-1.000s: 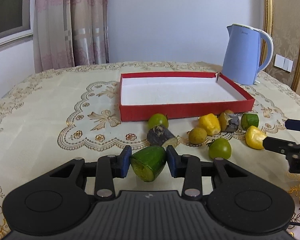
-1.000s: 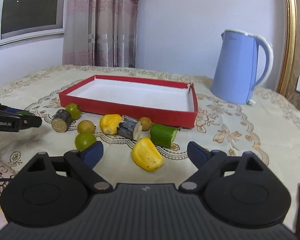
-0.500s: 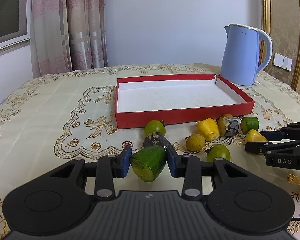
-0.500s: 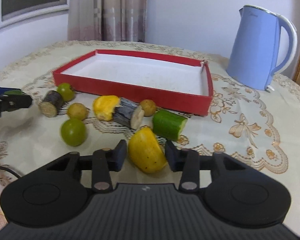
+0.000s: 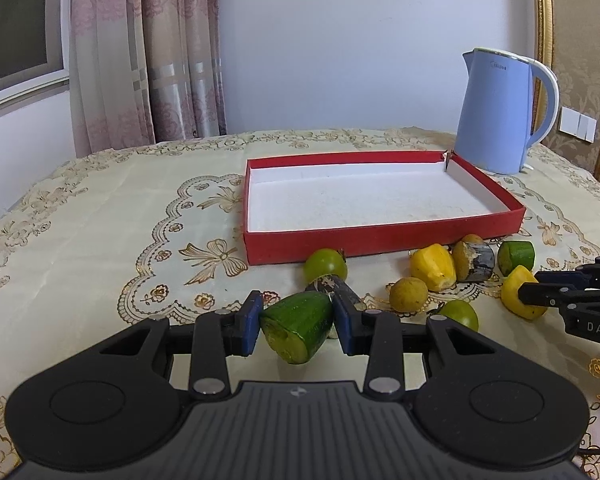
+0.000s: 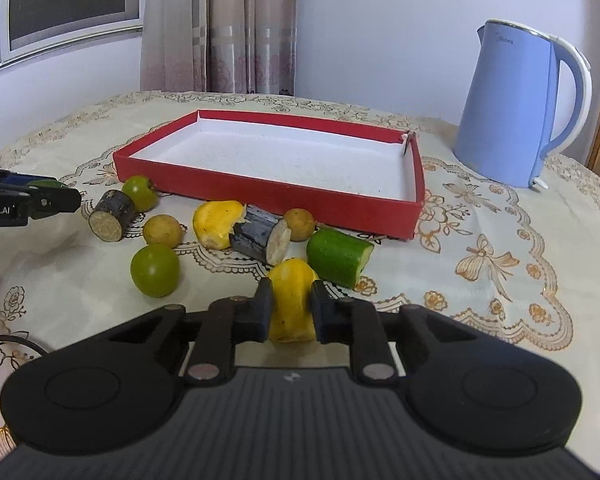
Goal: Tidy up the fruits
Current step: 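Close the right gripper on the yellow papaya chunk while the left gripper holds the cucumber chunk, then carry the cucumber chunk into the red tray and open the left gripper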
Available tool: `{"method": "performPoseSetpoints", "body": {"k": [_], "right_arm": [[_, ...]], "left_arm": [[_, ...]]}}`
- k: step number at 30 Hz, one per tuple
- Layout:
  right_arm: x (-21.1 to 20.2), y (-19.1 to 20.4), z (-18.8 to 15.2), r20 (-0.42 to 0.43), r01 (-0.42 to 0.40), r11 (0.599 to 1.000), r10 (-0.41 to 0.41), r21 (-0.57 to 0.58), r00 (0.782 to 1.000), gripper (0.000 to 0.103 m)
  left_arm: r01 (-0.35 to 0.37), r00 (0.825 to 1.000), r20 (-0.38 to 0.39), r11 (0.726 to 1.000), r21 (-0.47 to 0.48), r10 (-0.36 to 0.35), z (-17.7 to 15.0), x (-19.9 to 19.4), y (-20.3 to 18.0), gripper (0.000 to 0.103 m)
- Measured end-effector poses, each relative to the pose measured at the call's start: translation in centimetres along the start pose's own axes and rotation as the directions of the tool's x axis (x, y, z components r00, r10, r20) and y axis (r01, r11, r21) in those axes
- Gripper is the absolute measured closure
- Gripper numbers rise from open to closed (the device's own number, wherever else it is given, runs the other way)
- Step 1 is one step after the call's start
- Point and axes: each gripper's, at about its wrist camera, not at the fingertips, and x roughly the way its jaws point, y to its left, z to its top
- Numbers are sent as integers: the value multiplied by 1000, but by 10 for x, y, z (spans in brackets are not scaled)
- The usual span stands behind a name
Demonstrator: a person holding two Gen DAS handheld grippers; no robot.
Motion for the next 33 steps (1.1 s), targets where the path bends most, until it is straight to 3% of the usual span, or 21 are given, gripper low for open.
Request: {"method": "performPoseSetpoints", "body": {"k": [3,4,5,6,7,9,33], "right_arm": [[2,1,1,-12,4,1000,-4,-16,1000,78],[5,3,2,-30,7,999,-8,-32,1000,71],[8,6,1,-40,23,998,-25,-60,999,53],[11,7,-1,-45,25,996,-29,-82,999,49],[13,7,-1,-52,9,997,-13,-80,999,53],[14,2,1,-57,-27,999,24,-43,998,69],[-18,2,-3,24,-40,998,41,-50,999,71]], "left_arm": [[2,1000,1,1000,-4,-2,0,-1,0,66],[3,1000,3,1000,-4,-3,1,-2,0,66],[3,1000,4,1000,-3,-3,1,-2,-1,66],[4,1000,5,1000,-2,-4,1,-3,-1,66],[6,1000,6,1000,-1,-6,1,-3,-2,66],[4,1000,6,1000,2,-4,1,-4,-2,66],[-31,999,37,999,40,30,25,5,-10,66]]}}
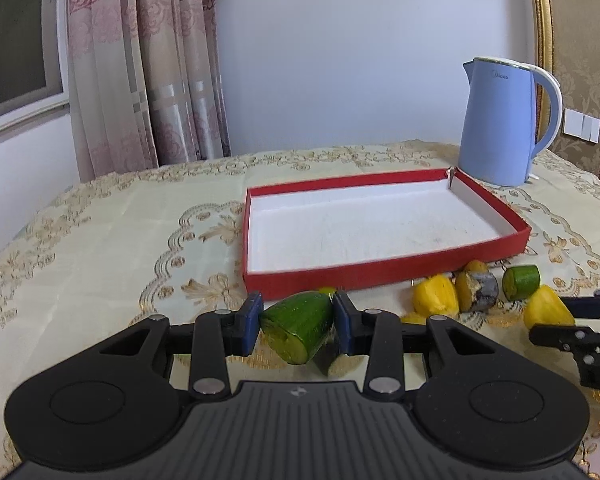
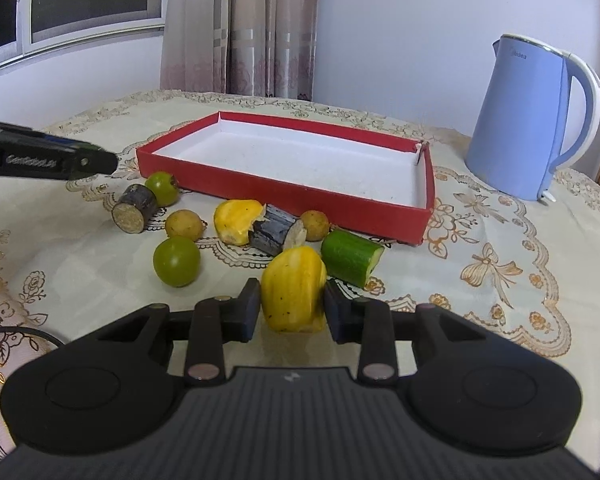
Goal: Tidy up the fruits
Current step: 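Carry the cucumber chunk into the red tray and open the left gripper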
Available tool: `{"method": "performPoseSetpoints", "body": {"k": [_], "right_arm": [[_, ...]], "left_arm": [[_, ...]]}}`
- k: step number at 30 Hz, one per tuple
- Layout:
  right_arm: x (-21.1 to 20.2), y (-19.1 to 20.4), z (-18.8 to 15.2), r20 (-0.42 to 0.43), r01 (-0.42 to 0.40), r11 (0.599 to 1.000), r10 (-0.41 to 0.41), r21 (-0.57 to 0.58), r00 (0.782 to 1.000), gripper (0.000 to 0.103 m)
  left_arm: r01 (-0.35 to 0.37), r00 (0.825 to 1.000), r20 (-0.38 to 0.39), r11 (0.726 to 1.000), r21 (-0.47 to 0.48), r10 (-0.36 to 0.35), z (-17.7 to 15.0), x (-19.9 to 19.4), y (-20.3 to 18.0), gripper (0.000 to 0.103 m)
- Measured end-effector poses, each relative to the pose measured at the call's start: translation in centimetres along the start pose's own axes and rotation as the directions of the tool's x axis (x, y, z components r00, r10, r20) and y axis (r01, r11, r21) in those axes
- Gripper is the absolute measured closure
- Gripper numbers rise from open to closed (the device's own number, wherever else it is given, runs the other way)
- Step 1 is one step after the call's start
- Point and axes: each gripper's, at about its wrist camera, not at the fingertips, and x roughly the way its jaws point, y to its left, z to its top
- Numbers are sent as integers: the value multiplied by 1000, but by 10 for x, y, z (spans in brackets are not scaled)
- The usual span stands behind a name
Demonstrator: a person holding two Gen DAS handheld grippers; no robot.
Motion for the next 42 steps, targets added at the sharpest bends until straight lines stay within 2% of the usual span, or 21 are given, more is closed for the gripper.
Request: {"method": "performPoseSetpoints", "body": {"k": [14,21,31,42], "right_arm": [[-19,-4,9,64,-1,1000,1,1,998,71],[-24,-8,13,83,-3,1000,3,3,997,71],[-22,-13,13,87,-3,1000,1,24,996,71],[-22,-16,13,89,-2,999,-2,39,996,71]], "left_arm": [[-33,999,18,999,27,33,44,42,-16,66],[-63,998,3,997,40,63,65,83,-25,66],[-90,994,-59,995,46,92,79,143,-29,66],[-99,983,-149,994,47,105,84,186,-31,66]]}}
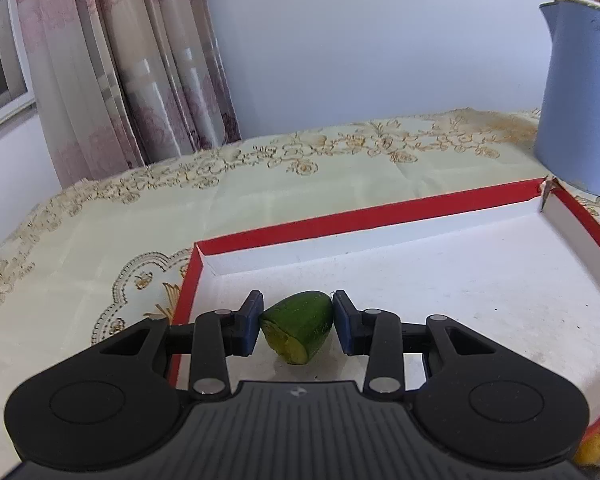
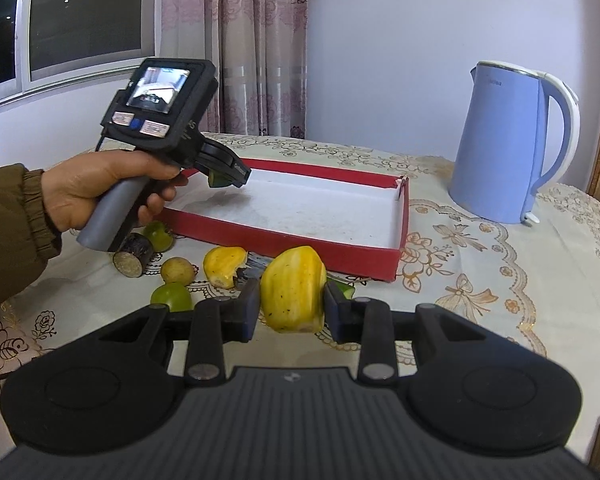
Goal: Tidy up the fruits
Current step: 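Carry the cucumber chunk into the red tray and open the left gripper, then carry the yellow papaya chunk into the red tray and open the right gripper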
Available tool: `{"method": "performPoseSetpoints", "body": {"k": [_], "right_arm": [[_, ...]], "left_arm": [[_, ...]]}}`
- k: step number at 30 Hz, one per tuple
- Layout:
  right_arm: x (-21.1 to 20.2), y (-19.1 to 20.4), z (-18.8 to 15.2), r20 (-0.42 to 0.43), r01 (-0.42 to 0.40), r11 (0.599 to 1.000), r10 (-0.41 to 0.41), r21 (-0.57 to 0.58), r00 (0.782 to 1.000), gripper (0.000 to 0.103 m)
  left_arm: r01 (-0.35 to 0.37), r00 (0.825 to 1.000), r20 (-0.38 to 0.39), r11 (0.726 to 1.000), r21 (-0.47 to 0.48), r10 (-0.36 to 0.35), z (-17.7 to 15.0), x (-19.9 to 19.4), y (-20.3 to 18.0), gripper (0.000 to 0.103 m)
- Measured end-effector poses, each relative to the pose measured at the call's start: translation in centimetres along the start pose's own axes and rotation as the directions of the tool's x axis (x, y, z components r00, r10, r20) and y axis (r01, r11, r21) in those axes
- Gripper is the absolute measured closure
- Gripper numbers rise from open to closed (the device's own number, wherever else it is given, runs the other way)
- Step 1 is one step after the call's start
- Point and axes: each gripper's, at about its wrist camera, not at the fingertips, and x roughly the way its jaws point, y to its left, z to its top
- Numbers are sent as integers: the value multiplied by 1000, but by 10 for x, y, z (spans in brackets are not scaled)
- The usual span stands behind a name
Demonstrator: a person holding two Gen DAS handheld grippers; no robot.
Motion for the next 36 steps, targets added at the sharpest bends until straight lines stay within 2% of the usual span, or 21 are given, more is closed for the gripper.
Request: {"method": "performPoseSetpoints", "body": {"k": [6,12,15,19,24,26,36], "right_arm": [[0,0,0,-1,2,1000,-2,5,1000,71],[-1,0,0,2,0,1000,0,7,1000,71],[-2,1,0,2,-2,1000,2,8,1000,71],[-1,2,1,3,-5,1000,5,6,1000,71],[0,3,3,8,-5,1000,5,4,1000,71],[1,3,4,10,-5,1000,5,4,1000,71],[3,5,6,17,-8,1000,7,8,1000,71]], "left_arm": [[8,999,-38,1000,-26,-9,3,13,1,66],[1,999,-37,1000,-18,-2,5,14,0,65],[1,999,-34,1000,-19,-2,6,12,1,59],[3,1000,-30,1000,-26,-4,6,8,2,44],[2,1000,-21,1000,-22,-3,5,2,2,37],[4,1000,-18,1000,-30,-5,4,-2,3,30],[-11,1000,9,998,-61,12,3,-24,19,27]]}}
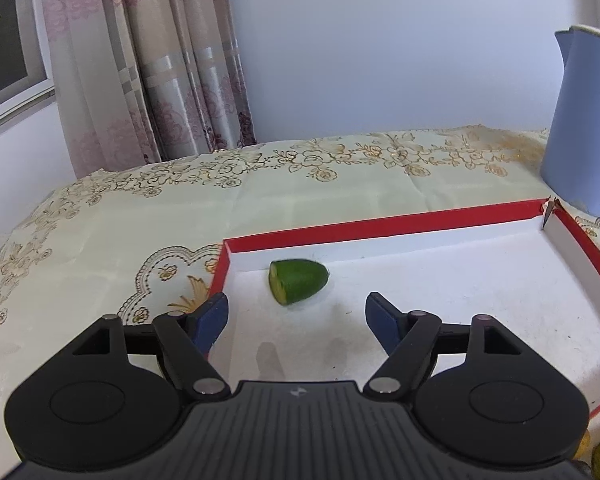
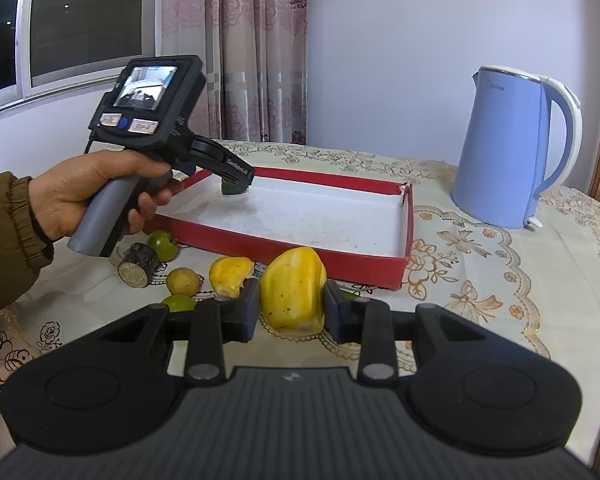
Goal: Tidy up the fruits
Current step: 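Carry the yellow papaya chunk into the red tray and open the right gripper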
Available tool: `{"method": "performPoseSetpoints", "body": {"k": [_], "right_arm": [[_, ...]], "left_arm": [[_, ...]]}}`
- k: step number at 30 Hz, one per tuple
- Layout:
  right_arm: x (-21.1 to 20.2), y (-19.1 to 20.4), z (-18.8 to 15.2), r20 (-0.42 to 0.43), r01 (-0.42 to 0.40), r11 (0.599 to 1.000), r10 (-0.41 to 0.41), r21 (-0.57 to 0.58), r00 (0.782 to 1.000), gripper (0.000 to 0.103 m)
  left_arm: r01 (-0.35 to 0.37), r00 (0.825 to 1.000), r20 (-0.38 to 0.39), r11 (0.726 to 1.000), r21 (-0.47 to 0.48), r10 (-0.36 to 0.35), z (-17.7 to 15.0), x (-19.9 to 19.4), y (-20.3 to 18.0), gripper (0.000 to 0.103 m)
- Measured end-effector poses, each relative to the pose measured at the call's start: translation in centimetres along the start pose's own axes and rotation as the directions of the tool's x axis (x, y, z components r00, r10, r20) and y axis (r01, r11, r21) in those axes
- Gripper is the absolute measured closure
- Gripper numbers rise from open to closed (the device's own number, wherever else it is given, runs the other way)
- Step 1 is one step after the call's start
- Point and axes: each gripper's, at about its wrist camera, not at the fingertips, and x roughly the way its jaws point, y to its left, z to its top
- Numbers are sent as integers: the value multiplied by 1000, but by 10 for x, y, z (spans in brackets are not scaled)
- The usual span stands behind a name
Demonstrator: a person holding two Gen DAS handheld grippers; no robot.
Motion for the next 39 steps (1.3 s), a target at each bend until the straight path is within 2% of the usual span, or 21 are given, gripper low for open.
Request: {"method": "performPoseSetpoints", "body": {"k": [5,9,13,18,21,27,33,35,39], "right_arm": [[1,-2,6,16,-8,1000,8,12,1000,71],[2,-4,12,28,-2,1000,2,8,1000,71],[6,-5,18,37,2,1000,-3,3,999,71],[16,-8,30,47,7,1000,-7,9,999,71],[27,-19,40,39,-18,998,16,55,999,71],[44,-18,61,43,54,999,-54,-6,998,71],[65,-24,78,39,60,998,-59,-5,997,71],[75,-25,82,29,63,998,-63,-4,998,71],[94,-30,88,9,71,997,-71,6,997,71]], "left_arm": [[-25,1000,14,1000,-8,25,-1,-18,11,27],[-5,999,42,999,-50,7,-5,-43,28,27],[5,996,91,996,-84,3,-19,-70,39,26],[17,995,99,996,-87,-9,-43,-87,38,22],[47,994,103,994,-94,-37,-53,-89,36,17],[-10,992,128,998,-67,19,-61,-85,31,15],[20,990,138,995,-98,-6,-62,-84,37,10],[16,990,143,994,-105,-1,-62,-83,39,7],[14,990,141,994,-111,1,-63,-79,41,6]]}}
